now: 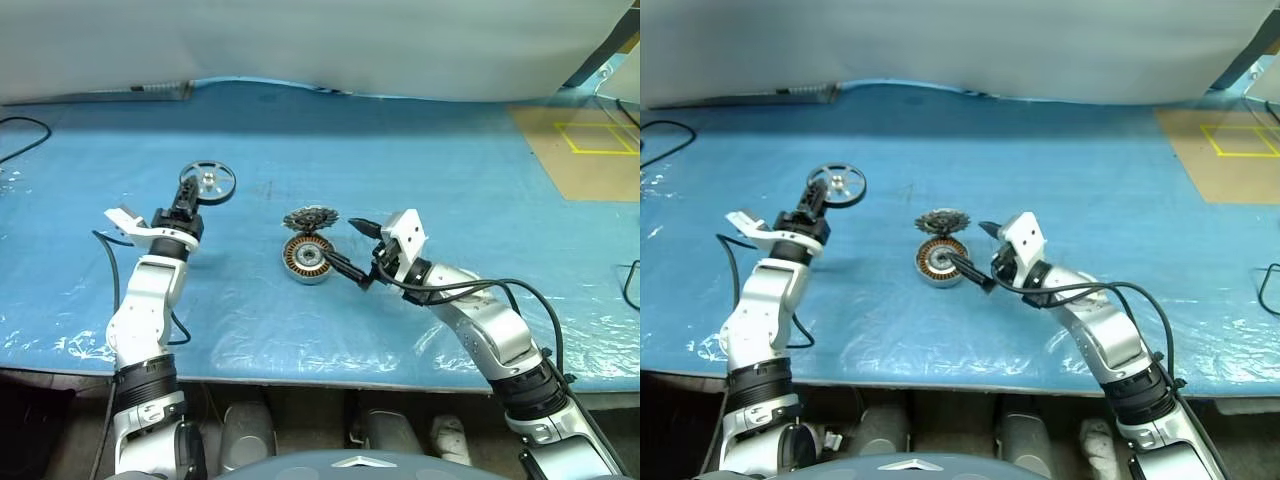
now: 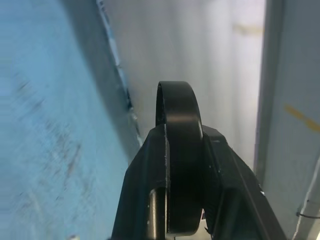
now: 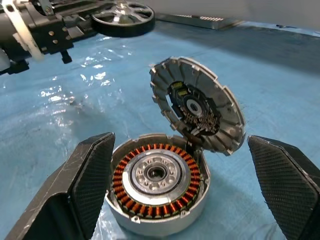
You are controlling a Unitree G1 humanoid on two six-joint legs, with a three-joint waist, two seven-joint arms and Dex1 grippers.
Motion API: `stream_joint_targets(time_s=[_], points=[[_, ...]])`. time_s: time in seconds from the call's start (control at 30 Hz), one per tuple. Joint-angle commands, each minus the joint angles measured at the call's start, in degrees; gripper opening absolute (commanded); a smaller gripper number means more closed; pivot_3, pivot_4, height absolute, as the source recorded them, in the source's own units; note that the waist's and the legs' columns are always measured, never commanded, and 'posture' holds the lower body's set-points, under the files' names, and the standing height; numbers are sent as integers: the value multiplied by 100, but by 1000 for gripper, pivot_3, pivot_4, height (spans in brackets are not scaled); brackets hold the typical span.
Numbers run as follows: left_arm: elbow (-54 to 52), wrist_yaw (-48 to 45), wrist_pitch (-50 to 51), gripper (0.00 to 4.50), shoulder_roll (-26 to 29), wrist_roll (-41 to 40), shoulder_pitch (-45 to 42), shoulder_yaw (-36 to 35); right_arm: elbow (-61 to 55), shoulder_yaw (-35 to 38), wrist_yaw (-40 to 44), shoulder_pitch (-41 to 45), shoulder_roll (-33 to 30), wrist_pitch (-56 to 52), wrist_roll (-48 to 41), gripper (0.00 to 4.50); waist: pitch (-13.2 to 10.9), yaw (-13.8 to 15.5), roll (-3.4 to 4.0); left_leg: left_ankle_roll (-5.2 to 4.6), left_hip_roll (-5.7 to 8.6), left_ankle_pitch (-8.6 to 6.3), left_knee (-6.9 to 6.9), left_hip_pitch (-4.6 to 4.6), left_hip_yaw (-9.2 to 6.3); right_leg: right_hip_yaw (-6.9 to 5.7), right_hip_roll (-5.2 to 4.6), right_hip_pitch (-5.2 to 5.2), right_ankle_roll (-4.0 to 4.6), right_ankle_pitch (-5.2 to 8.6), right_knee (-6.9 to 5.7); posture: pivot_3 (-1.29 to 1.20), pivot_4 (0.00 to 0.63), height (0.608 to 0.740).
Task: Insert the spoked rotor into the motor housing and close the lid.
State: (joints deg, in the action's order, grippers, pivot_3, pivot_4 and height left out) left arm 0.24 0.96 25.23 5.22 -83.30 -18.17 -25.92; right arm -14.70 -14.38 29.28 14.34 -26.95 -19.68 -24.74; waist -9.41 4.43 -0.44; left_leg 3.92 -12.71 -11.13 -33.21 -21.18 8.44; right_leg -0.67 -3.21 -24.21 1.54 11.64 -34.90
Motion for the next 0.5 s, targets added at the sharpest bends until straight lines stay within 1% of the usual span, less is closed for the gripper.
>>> stream_joint_targets(time_s=[0.03,0.27,0.5], points=[[208,120,150,453,-44,185,-148,84,-121,99,144,-134,-69,481,478,4500,0,-10,0,0,0,0,0,0,0,0,0,0,1,0,0,0,150,740],[566,464,574,453,41,640,-131,190,-67,294,206,-259,50,462,668,4500,0,-46,-1,-1,-1,0,1,2,1,3,2,0,4,-1,0,0,150,740],[279,826,1252,453,254,630,224,154,-72,367,295,-239,169,319,715,4500,0,-47,-1,-1,-1,0,2,4,2,4,2,0,28,12,1,0,150,740]])
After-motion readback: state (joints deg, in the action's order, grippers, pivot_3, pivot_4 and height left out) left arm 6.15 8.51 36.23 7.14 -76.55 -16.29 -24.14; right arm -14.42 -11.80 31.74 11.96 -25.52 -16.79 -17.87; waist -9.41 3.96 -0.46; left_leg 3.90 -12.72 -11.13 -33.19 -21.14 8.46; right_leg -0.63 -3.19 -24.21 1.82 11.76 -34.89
